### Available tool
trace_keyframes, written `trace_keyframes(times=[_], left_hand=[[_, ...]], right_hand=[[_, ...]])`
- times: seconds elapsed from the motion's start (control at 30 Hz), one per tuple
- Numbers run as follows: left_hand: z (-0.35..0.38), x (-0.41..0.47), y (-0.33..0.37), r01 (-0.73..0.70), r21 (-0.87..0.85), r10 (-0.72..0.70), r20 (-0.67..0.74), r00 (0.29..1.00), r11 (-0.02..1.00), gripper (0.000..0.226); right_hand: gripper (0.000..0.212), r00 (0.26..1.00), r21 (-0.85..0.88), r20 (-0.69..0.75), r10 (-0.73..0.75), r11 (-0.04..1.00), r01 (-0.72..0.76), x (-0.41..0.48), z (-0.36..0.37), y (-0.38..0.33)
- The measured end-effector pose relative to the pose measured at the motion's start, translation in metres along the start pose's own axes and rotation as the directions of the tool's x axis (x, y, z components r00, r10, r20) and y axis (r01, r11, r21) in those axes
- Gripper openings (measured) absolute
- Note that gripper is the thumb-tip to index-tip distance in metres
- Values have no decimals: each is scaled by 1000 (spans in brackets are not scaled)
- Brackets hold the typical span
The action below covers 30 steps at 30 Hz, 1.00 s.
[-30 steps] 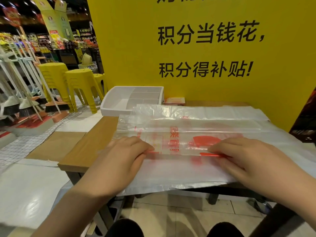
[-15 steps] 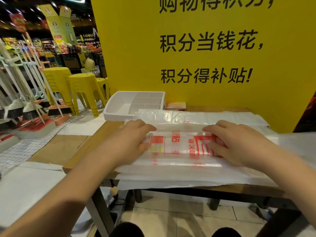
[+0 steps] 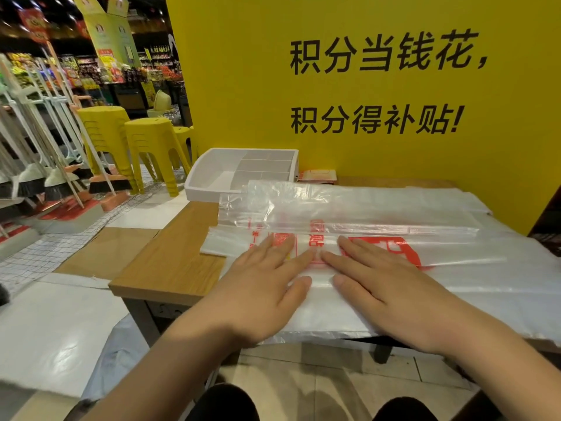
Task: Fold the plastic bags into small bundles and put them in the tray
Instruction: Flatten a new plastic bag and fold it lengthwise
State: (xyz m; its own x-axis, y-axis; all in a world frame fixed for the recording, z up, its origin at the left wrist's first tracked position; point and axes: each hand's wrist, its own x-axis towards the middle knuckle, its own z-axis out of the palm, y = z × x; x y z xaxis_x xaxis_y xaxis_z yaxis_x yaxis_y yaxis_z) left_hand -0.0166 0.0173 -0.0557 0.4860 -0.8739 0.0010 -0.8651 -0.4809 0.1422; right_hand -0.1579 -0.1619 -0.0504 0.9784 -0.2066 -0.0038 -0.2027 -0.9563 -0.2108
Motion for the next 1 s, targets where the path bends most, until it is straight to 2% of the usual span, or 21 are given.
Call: trace_keyframes(times=[0.1,0.2,0.27,0.4,0.53,0.57,0.63,0.7,0.83,0.93,1.0], left_hand=[[-6,-9,-21,105,-44,-104,16,994,994,65],[-11,-23,-47,166,-48,-166,-10,986,985,69],[-12,-27,-52,184,-33,-185,-8,983,982,65],[-17,-26,-45,198,-46,-196,40,980,979,65],[-25,-19,-40,193,72,-192,-15,981,979,72],[-28,-16,-37,172,124,-167,-54,985,977,70],[-33,-11,-27,124,176,-108,-95,990,977,52],[-35,-7,-19,93,110,-81,-107,991,990,37],[-24,-5,-17,70,-20,-72,-188,979,997,45],[-15,-7,-21,48,5,-44,-319,947,999,46],[-13,-11,-22,1,80,29,-375,927,997,43]], right_hand=[[64,999,41,28,23,999,-24,-8,-4,23],[72,991,76,22,132,988,-134,-27,-11,64],[80,976,54,22,216,975,-217,-38,-16,85],[91,965,-29,88,247,969,-246,-42,-23,89],[78,971,-154,1,240,959,-237,-37,-32,74],[74,979,-173,-49,197,964,-203,-36,-33,69],[69,988,-131,-125,96,985,-112,-31,-35,58],[63,989,-67,-142,29,997,-39,-26,-34,49],[50,980,-41,-200,0,999,-8,-22,-28,42],[41,954,-120,-301,3,992,-41,-22,-20,41],[32,929,-201,-364,-71,980,-3,-25,-17,41]])
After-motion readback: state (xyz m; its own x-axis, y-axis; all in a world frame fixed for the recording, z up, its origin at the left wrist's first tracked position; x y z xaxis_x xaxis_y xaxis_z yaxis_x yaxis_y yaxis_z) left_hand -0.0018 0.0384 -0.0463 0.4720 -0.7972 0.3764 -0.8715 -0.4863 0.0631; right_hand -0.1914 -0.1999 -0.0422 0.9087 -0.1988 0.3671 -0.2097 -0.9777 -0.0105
